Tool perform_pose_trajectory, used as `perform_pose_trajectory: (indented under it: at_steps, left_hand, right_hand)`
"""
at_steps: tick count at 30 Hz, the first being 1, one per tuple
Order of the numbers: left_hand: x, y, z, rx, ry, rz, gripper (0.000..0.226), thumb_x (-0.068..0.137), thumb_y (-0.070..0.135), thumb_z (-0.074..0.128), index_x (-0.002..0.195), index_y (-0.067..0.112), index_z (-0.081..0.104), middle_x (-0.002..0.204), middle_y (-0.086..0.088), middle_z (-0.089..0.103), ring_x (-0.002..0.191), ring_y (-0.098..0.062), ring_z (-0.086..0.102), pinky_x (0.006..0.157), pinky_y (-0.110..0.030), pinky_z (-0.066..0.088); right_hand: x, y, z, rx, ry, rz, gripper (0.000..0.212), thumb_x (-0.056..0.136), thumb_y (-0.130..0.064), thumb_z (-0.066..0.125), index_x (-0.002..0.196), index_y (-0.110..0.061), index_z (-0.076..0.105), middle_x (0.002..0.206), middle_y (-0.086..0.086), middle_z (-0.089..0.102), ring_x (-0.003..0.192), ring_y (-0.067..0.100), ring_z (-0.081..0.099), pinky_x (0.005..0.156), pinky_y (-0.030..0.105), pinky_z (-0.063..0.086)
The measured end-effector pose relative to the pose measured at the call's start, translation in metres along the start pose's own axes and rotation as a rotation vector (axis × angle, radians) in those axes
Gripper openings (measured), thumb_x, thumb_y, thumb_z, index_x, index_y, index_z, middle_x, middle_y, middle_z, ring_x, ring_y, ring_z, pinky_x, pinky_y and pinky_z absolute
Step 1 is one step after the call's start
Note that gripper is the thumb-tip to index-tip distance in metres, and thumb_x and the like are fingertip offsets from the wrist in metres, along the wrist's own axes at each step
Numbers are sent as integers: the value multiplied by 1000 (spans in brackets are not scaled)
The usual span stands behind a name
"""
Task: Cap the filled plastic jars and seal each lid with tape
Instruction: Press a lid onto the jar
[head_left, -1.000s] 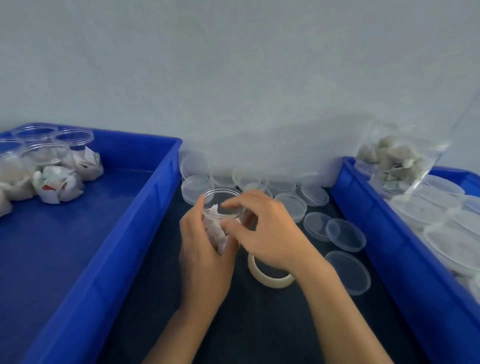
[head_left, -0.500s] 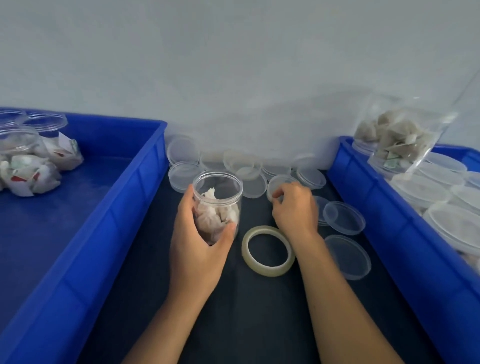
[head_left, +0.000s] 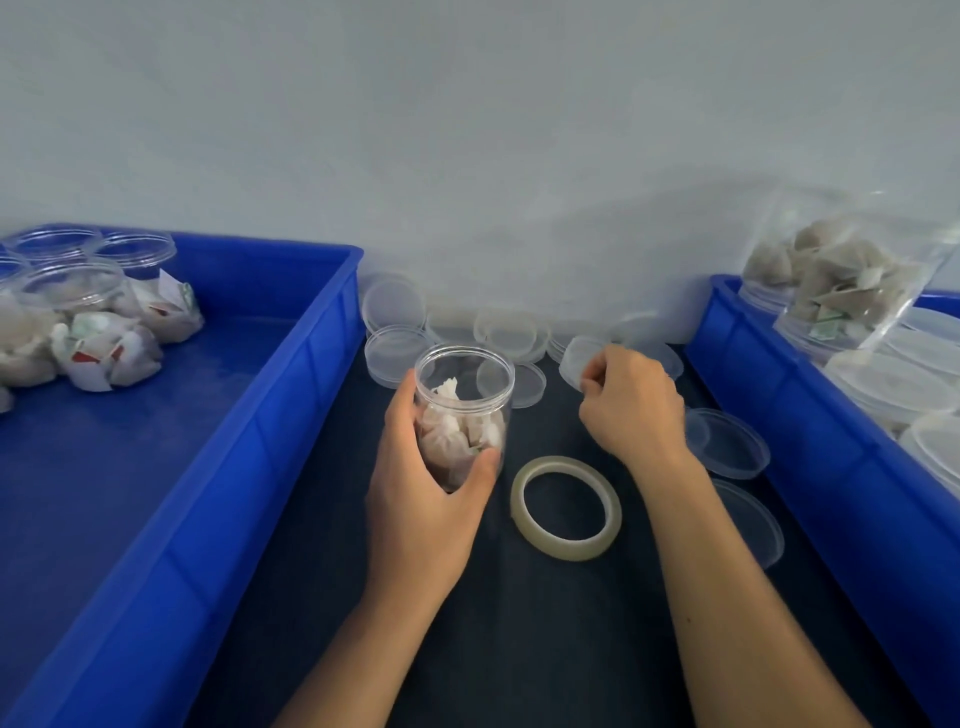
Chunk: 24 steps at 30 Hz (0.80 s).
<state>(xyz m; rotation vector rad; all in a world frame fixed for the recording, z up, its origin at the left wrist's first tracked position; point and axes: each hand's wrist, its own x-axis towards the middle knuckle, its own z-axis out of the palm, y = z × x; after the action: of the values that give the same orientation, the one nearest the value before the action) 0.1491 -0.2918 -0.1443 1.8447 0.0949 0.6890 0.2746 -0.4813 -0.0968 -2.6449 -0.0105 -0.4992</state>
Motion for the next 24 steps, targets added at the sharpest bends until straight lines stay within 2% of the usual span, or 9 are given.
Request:
perform_pose_trajectory:
  at_steps: [5, 7, 10, 12, 14, 17, 21, 24]
  left_hand:
    - [0, -3, 0, 17, 5, 1, 96, 85, 37, 86, 161, 46, 29, 151, 20, 55, 139, -2, 53, 110, -30, 51]
    - [0, -3, 0, 26, 8, 3, 96, 85, 37, 86, 161, 47, 29, 151, 20, 55, 139, -1, 53, 110, -31, 51]
    - [0, -4, 1, 34, 9, 3, 96, 85, 39, 86, 160, 48, 28, 151, 22, 54, 138, 0, 53, 109, -29, 51]
    - [0, -5, 1, 36, 7, 2, 96, 85, 40, 86, 160, 49, 28, 151, 22, 54, 138, 1, 53, 108, -27, 50]
    - [0, -5, 1, 42, 5, 5, 96, 84, 40, 87, 160, 50, 28, 151, 22, 54, 138, 1, 53, 106, -23, 49]
    - [0, -3, 0, 49, 8, 5, 95, 84, 43, 86, 159, 53, 26, 150, 23, 54, 138, 3, 52, 102, -16, 46]
    - [-1, -2, -1, 31, -3, -13, 94, 86, 42, 85, 158, 55, 26, 151, 24, 52, 138, 1, 51, 109, -30, 51]
    - [-1, -1, 0, 55, -4, -8, 96, 85, 38, 86, 159, 52, 26, 151, 25, 50, 139, 2, 49, 109, -30, 50]
  right_hand:
    - [-2, 9, 14, 8, -66, 19, 13, 92, -11, 72, 93, -21, 64, 89, -3, 65, 73, 13, 55, 52, 21, 30]
    - [-1, 12, 18, 27, -80, 25, 12, 94, -15, 74, 93, -22, 64, 88, -5, 65, 73, 7, 55, 52, 20, 32]
    - [1, 14, 16, 94, -96, 20, 15, 93, -16, 77, 90, -24, 64, 85, -7, 66, 77, 10, 62, 59, 24, 41]
    - [3, 12, 10, 185, -79, 12, 17, 91, -13, 78, 87, -23, 65, 82, -8, 67, 76, 8, 63, 62, 24, 46]
    - [4, 5, -2, 263, -29, 9, 13, 93, -14, 76, 91, -22, 66, 83, -10, 67, 77, 4, 61, 70, 30, 54]
    - [5, -13, -29, 422, 84, -14, 11, 96, -19, 73, 99, -24, 64, 88, -14, 66, 81, 4, 63, 79, 33, 56]
    - [1, -45, -71, 672, 127, -59, 14, 100, -24, 70, 109, -32, 64, 97, -9, 70, 86, 12, 72, 78, 37, 63]
    - [-6, -63, -90, 931, 84, -65, 14, 102, -15, 68, 114, -20, 72, 98, 1, 73, 85, 15, 76, 68, 35, 66]
